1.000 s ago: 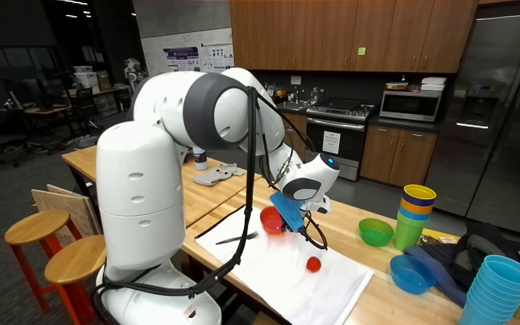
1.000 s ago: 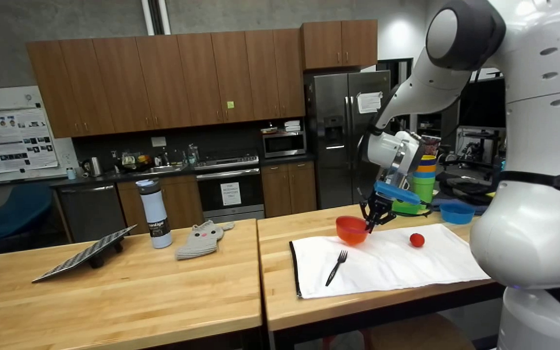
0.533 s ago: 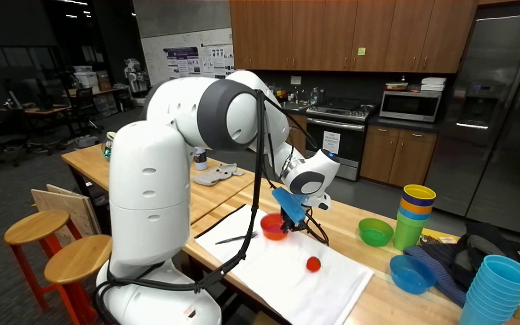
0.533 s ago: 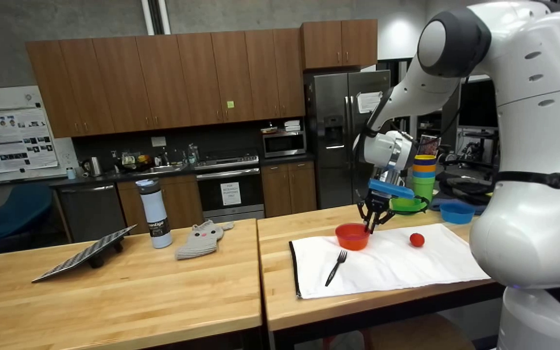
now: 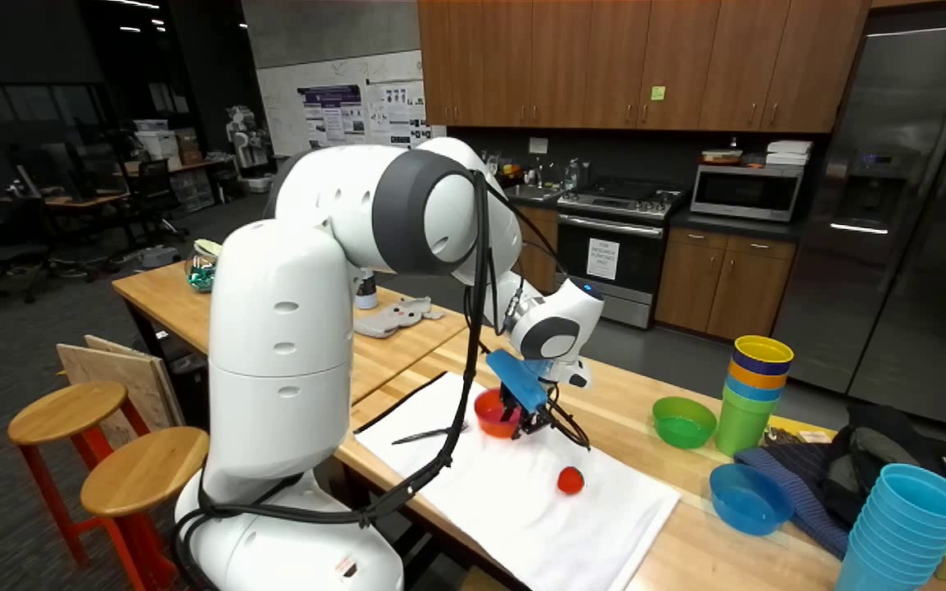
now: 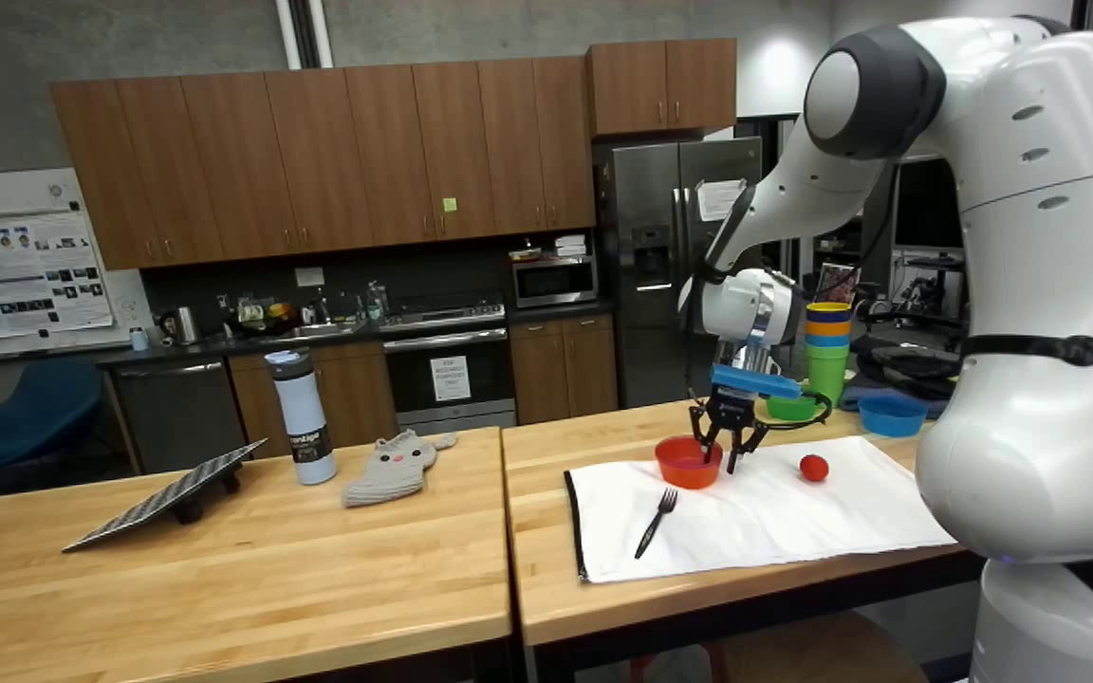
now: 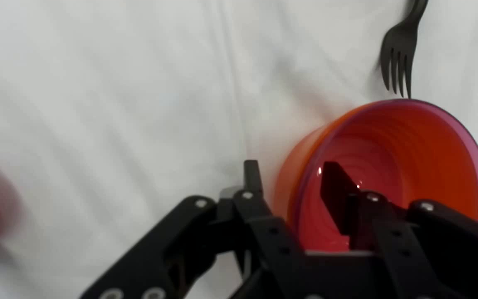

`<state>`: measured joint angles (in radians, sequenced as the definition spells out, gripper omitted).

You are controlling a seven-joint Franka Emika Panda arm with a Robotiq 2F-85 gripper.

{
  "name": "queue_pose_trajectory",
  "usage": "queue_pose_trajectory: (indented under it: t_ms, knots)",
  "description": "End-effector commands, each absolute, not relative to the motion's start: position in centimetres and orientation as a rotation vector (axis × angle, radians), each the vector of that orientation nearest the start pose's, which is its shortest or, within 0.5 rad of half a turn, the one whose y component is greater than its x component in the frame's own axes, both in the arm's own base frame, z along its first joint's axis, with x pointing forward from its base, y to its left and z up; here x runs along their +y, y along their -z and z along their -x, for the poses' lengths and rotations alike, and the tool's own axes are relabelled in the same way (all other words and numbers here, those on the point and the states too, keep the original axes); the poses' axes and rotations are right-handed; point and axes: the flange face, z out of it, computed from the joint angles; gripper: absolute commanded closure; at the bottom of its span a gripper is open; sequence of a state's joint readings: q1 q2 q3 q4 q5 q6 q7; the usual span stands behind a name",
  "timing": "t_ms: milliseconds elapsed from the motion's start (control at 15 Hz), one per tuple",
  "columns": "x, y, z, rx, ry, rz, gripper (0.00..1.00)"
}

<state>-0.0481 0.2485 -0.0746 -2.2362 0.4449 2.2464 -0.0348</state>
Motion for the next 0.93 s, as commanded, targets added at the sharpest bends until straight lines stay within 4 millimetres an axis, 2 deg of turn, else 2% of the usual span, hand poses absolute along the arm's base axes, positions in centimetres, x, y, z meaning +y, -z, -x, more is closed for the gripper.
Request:
queue_pose_trajectory:
  t_ms: [0,267,600,867]
  knots:
    - [-4.5,-24.1,-52.1,0.631,-0.296,2.779,0.27]
    - [-5.9,-26.3,-51.7,0.746,-0.221,2.736,0.0]
    - [-6.8,-31.2,-49.8,0.672,-0.203,2.743,0.0]
    - [-8.4,-35.6,-48.5,0.582,-0.171,2.861,0.0]
